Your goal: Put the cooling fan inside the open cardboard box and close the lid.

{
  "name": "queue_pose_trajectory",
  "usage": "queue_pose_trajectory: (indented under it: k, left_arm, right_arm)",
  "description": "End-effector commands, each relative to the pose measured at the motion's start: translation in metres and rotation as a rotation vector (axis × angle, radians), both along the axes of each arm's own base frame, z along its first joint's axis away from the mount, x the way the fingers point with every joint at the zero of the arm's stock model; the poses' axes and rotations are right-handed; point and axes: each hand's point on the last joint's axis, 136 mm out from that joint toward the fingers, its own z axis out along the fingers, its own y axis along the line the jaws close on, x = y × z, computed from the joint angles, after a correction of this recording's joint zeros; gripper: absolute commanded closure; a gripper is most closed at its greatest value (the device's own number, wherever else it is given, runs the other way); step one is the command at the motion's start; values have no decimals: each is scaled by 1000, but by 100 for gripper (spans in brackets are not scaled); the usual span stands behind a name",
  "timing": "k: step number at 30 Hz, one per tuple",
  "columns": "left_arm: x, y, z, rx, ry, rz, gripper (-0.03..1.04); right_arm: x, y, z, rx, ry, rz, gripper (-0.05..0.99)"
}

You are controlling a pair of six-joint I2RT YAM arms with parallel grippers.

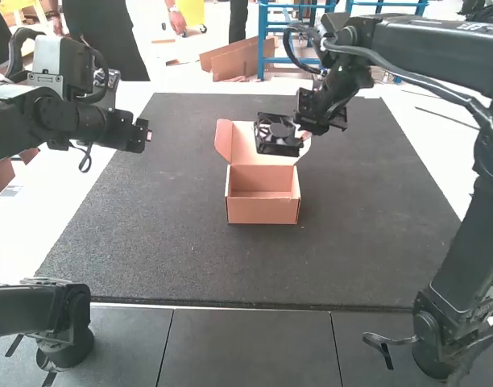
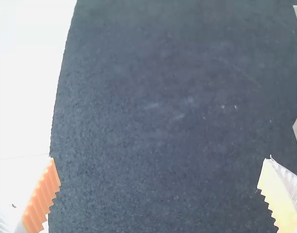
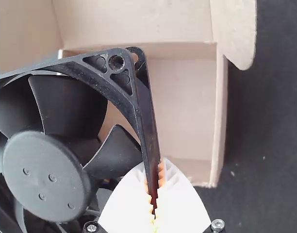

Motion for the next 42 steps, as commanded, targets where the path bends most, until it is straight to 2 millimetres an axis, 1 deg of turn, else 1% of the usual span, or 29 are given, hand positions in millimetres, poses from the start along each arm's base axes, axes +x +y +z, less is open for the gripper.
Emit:
queue_pose_trajectory:
  k: [1, 7, 9, 15, 21, 31, 35, 40, 41, 42]
  left_arm:
    - [0, 3, 14, 5, -44, 6, 4]
    - [5, 3, 12, 5, -41, 5, 4]
    - [6, 3, 14, 4, -47, 5, 4]
    - [9, 2, 19, 2, -59, 5, 4]
    - [12, 2, 26, -1, -73, 6, 4]
    - [12, 2, 33, -2, -83, 6, 4]
    - [12, 2, 32, 0, -80, 5, 4]
    - [13, 1, 35, -3, -89, 4, 4]
    - [13, 1, 36, -3, -91, 3, 4]
    - [13, 1, 36, -3, -91, 3, 4]
  right_arm:
    - [9, 20, 17, 51, -29, 1, 94]
    - [6, 43, -4, 31, 14, 42, 94]
    - [4, 46, -10, 24, 25, 50, 94]
    - [6, 44, -35, -18, 65, 59, 94]
    - [14, 34, -60, -65, 104, 48, 94]
    - [20, 33, -95, -105, 154, 46, 94]
    - [19, 34, -110, -133, 176, 52, 94]
    - [22, 32, -124, -161, 181, 62, 94]
    - [24, 33, -126, -161, 177, 62, 93]
    - [29, 32, -126, -168, 159, 58, 88]
